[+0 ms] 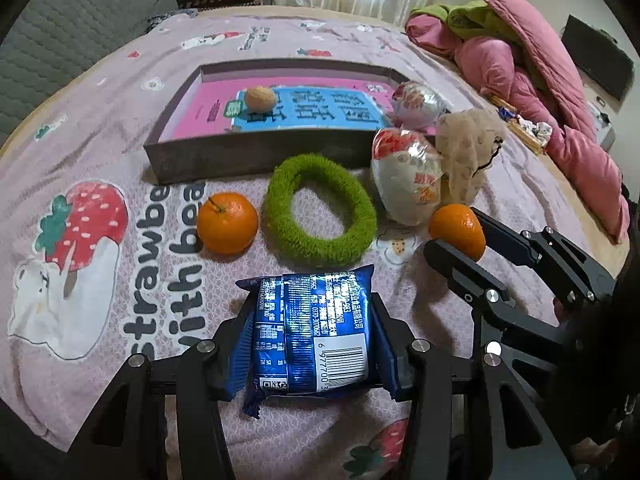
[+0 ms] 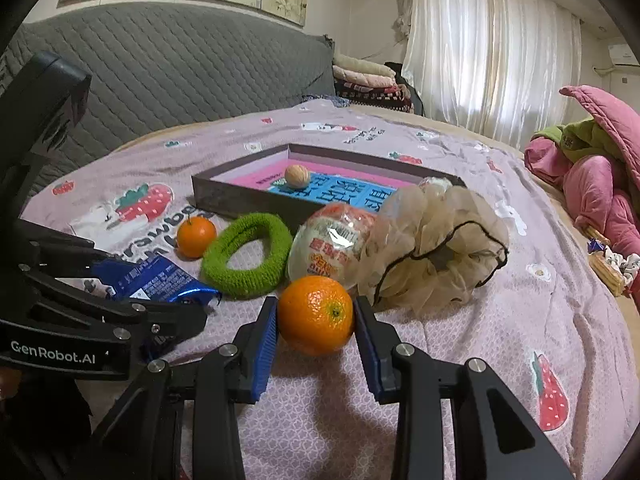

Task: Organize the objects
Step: 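Close the left tool on the blue snack packet while the right grasps the mandarin, then lift the packet with the left tool while the right carries the mandarin toward the tray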

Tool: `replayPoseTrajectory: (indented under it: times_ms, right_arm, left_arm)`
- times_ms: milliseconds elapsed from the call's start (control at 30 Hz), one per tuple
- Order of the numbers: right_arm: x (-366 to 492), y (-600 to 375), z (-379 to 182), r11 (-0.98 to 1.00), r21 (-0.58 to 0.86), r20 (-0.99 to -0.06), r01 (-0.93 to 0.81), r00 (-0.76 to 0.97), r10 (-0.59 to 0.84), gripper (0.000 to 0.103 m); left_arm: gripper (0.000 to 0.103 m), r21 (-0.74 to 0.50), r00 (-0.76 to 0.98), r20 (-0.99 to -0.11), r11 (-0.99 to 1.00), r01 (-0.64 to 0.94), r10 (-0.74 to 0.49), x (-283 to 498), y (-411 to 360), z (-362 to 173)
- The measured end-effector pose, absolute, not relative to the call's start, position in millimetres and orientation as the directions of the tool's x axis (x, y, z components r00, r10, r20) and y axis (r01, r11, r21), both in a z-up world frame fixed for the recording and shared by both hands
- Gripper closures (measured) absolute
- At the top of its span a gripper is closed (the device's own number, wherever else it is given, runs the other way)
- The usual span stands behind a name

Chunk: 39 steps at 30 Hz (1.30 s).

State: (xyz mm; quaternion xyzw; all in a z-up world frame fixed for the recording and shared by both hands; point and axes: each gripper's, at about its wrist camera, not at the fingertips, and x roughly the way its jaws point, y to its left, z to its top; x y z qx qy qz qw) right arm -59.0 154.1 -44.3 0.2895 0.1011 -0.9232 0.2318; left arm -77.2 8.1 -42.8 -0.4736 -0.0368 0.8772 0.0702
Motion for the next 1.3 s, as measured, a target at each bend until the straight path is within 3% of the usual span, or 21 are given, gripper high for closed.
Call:
replayPoseTrajectory:
  times_ms: [1300]
  right_arm:
    - [-51, 171, 10, -0.900, -0.007, -0.457, 0.436, -0.802, -0.384, 0.065]
  left_arm:
    - [0.051, -0.103, -0.716, -0.685, -0.991, -0.086, 0.133, -71, -9, 18]
